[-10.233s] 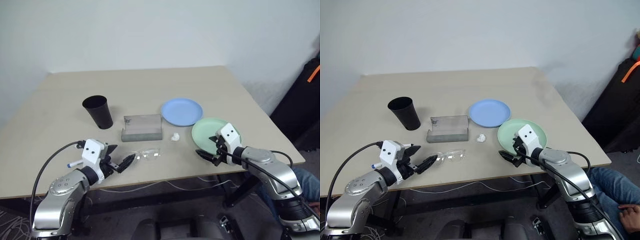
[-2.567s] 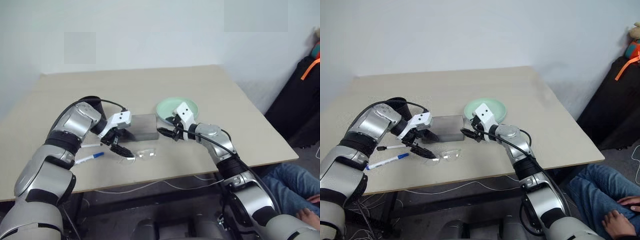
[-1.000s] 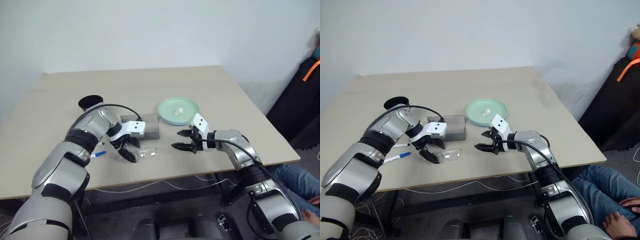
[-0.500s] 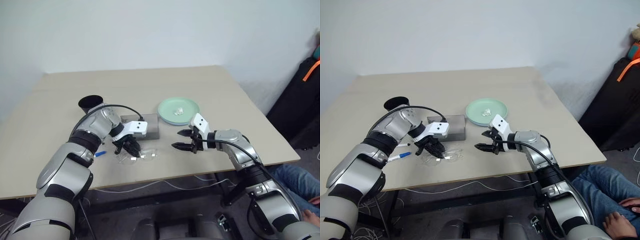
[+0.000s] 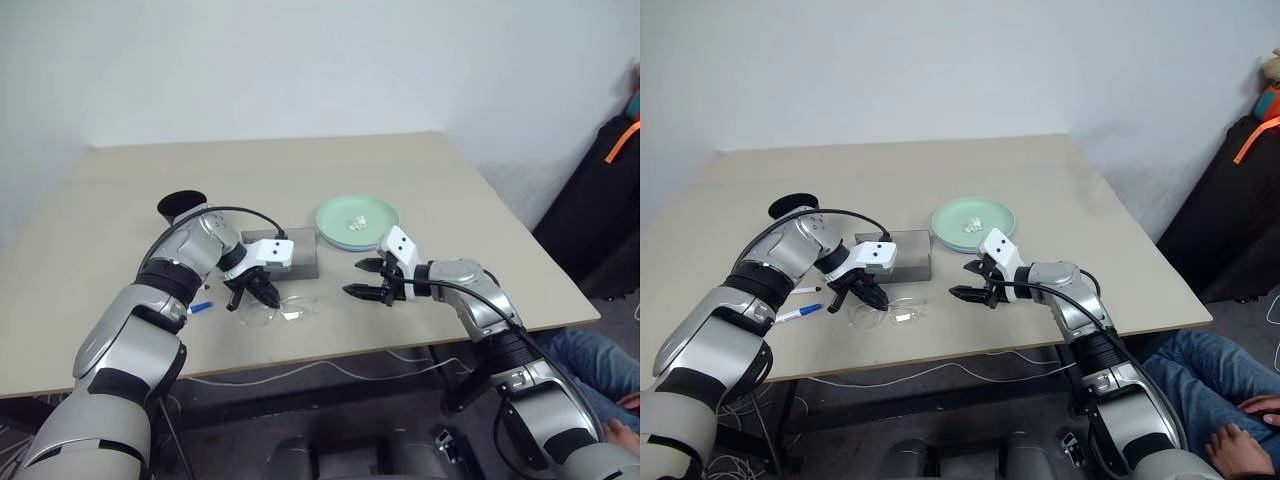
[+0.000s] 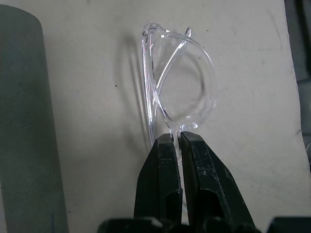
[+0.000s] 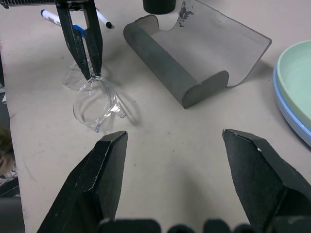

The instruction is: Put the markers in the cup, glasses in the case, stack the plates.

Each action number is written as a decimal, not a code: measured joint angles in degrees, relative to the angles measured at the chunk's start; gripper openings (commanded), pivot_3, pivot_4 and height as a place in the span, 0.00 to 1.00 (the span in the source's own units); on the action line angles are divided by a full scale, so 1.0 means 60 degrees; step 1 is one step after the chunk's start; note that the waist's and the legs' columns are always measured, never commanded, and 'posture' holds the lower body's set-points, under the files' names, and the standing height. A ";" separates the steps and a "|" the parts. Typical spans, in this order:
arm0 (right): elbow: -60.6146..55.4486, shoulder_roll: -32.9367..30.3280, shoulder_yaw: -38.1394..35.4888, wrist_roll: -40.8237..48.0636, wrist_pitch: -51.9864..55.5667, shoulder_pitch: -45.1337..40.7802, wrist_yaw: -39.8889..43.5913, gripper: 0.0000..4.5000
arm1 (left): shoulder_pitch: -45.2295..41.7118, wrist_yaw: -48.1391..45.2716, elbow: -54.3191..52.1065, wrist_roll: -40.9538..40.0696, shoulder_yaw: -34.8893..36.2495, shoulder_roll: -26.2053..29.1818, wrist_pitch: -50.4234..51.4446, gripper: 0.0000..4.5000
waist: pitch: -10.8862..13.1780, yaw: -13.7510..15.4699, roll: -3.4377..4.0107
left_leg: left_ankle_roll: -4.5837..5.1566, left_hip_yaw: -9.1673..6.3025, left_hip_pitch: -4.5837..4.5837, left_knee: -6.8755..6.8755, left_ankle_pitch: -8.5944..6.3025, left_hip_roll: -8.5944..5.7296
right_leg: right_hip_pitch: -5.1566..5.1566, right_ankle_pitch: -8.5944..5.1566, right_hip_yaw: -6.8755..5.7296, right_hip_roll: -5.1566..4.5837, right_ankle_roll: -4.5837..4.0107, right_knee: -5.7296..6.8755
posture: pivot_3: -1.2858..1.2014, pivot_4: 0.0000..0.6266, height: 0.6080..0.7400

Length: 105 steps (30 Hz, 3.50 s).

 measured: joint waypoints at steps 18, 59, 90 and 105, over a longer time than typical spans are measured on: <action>0.0064 0.0071 -0.0003 -0.0005 -0.0168 -0.0080 -0.0008 0.75 | -0.2110 0.0113 0.0420 -0.0836 0.0086 0.0151 -0.0203 0.02 | 0.0003 -0.0008 -0.0004 | 0.0001 -0.0002 -0.0001 0.0003 0.0001 0.0000 | -0.0001 0.0000 0.0001 0.0005 0.0000 0.0003 | 0.52 0.00 1.00; -0.0184 0.0136 0.0002 -0.0007 -0.0199 0.0228 -0.0463 0.75 | -0.2432 0.4228 0.4939 0.3358 0.0213 -0.1671 -0.3016 0.02 | 0.0006 -0.0003 -0.0016 | -0.0001 -0.0001 -0.0003 0.0005 -0.0001 0.0000 | -0.0001 0.0002 0.0001 0.0004 0.0003 0.0002 | 0.52 0.00 1.00; -0.0114 0.0273 0.0027 -0.0017 -0.0411 0.0208 -0.0487 0.75 | -0.3467 0.5324 0.4828 0.2086 0.2374 -0.2141 -0.2322 0.00 | 0.0016 -0.0010 -0.0032 | 0.0005 -0.0005 -0.0013 0.0018 -0.0006 -0.0001 | -0.0002 0.0001 0.0000 0.0004 0.0010 0.0009 | 0.52 0.00 1.00; -0.0104 0.0341 0.0065 -0.0024 -0.0478 0.0171 -0.0711 0.75 | -0.3054 0.9486 0.5389 0.3337 0.1801 -0.2431 -0.1896 0.00 | 0.0014 0.0043 -0.0031 | 0.0063 -0.0014 -0.0156 0.0049 -0.0118 -0.0047 | -0.0054 -0.0044 0.0004 -0.0018 0.0110 -0.0044 | 0.52 0.00 1.00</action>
